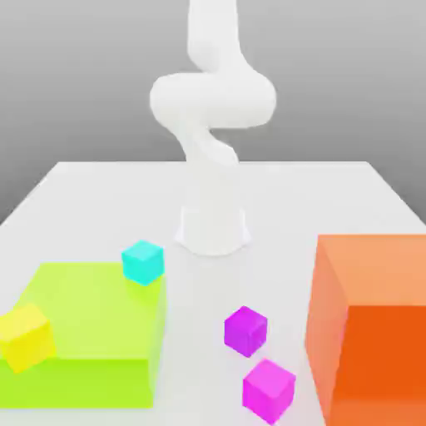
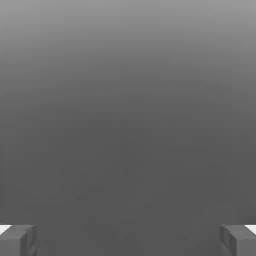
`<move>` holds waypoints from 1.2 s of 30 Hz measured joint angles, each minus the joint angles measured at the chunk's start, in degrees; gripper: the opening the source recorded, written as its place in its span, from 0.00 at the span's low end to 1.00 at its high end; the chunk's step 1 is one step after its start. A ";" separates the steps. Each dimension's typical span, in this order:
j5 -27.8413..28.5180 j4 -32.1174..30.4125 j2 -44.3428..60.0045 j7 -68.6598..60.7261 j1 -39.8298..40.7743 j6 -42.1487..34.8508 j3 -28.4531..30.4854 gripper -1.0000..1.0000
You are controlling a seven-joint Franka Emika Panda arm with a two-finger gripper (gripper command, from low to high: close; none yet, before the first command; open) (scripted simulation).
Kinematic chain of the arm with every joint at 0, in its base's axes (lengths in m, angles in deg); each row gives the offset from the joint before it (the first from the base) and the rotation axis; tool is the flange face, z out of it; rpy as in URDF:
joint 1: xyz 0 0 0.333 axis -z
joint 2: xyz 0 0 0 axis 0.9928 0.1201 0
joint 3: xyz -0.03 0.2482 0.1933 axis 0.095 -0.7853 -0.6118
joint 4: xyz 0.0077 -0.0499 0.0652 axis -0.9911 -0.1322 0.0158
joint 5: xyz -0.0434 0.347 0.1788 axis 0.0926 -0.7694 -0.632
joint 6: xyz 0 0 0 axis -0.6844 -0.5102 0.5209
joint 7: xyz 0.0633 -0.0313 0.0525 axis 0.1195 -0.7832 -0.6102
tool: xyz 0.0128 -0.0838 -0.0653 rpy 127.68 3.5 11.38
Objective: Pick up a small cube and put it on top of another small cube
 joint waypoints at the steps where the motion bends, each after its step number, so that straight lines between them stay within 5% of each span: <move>1: 0.01 -1.67 1.93 -1.85 -0.73 1.48 0.32 0.50; 18: 0.18 -30.34 38.04 -34.35 -12.03 28.95 4.10 0.50; 25: -3.77 -29.42 53.60 -38.95 -9.99 41.54 0.54 0.50; 26: -3.99 -29.14 55.30 -39.11 -9.57 42.93 0.06 0.00; 36: -2.60 -29.96 50.61 -38.18 -9.74 39.01 0.63 0.00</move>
